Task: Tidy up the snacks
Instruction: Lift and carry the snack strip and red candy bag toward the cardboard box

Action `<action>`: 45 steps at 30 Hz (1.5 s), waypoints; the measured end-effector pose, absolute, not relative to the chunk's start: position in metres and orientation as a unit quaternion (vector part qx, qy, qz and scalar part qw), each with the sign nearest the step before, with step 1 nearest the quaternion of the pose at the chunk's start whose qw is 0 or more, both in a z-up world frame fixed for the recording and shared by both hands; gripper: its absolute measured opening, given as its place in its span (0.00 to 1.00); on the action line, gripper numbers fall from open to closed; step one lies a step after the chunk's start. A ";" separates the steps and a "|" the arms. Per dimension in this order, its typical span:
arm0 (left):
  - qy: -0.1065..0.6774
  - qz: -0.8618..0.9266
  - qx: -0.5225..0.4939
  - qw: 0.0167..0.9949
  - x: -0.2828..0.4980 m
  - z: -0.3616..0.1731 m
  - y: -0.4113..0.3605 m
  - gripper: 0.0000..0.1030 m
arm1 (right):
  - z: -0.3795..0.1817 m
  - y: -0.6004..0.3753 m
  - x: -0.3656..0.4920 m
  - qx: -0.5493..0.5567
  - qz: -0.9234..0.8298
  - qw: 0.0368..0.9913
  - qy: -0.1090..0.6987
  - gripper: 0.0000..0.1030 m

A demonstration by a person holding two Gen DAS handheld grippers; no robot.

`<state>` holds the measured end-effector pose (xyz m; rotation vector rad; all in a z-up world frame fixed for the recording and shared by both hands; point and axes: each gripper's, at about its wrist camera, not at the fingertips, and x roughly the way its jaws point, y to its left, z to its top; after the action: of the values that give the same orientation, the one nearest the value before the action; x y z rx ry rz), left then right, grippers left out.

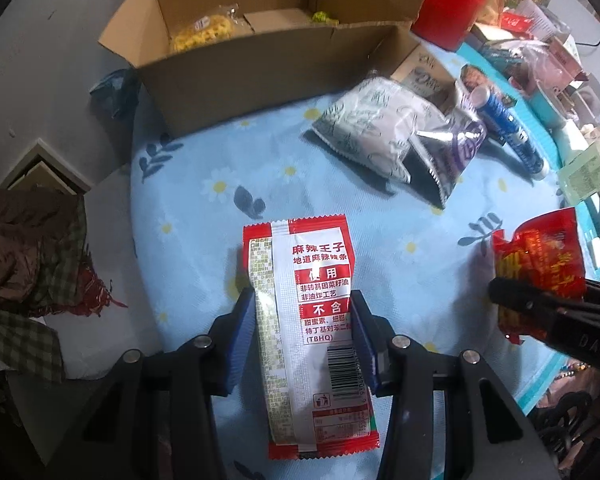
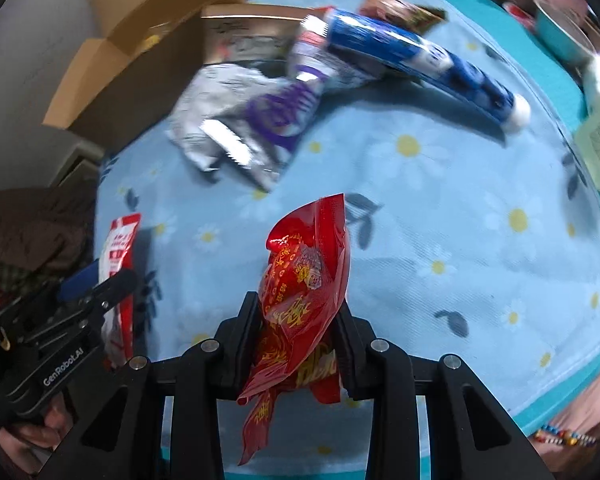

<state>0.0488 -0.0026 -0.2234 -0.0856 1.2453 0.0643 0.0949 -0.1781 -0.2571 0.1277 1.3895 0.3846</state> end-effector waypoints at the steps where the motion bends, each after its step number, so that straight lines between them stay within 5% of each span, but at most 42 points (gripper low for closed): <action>1: 0.581 0.029 -0.043 0.813 0.049 -0.221 0.000 0.44 | -0.254 -0.176 0.093 0.054 0.183 0.750 0.633 0.33; 30: 0.403 0.057 -0.064 0.911 0.104 -0.052 0.035 0.44 | -0.109 -0.130 0.142 0.049 0.306 0.797 0.519 0.33; 45: 0.354 0.062 -0.069 0.931 0.182 -0.016 0.061 0.44 | -0.077 -0.102 0.226 0.037 0.337 0.815 0.470 0.33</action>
<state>0.1821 0.0606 -0.0162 -0.1408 0.7256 0.1269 0.2263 -0.1018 -0.0773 0.0785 1.0021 0.7188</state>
